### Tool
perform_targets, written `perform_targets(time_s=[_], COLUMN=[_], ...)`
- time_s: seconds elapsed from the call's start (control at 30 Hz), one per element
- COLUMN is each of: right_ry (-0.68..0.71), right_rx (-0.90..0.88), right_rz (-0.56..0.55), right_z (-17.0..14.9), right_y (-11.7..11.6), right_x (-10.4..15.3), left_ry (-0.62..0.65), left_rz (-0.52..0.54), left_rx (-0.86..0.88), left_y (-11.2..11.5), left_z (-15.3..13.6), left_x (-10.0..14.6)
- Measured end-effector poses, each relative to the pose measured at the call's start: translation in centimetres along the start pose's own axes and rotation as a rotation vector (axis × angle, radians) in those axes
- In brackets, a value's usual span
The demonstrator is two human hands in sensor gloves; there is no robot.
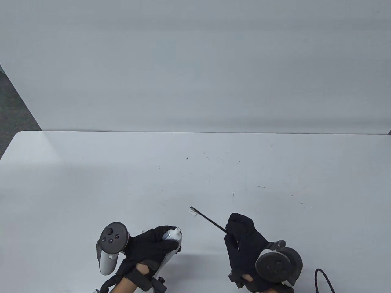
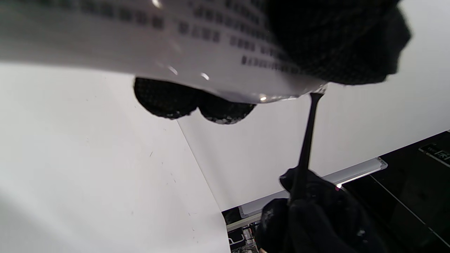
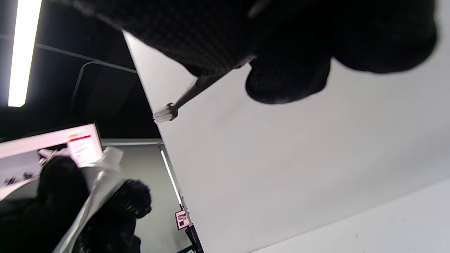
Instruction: Squeeze toothpaste onto toothbrush
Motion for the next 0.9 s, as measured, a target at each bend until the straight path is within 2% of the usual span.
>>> perform_targets(time_s=[0.07,0.2,0.9], right_ry=[0.056,0.094,0.105], right_rx=[0.112,0.171,0.234], right_rz=[0.002,0.004,0.016], right_z=[1.7,3.0,3.3], right_y=[-0.3,-0.8,-0.8], right_x=[0.1,0.2,0.3], left_ry=[0.013,0.02,-0.007], left_rz=[-0.009,-0.011,0.019], left_rx=[-0.029,-0.055,-0.108], left_y=[0.1,0.2,-0.2], left_z=[0.2,0.4,0.5], left_x=[0.0,0.1,0.2])
Point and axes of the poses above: the tracker on the back of each hand, its own z axis roughly to the thumb side, its own x axis roughly from the fingertips to the wrist, y = z × x, the point moved 4 cm from there along -x, roughly from the wrist to the fingertips, and after that the axes turned 15 degrees about z, right-handed, at the moved point
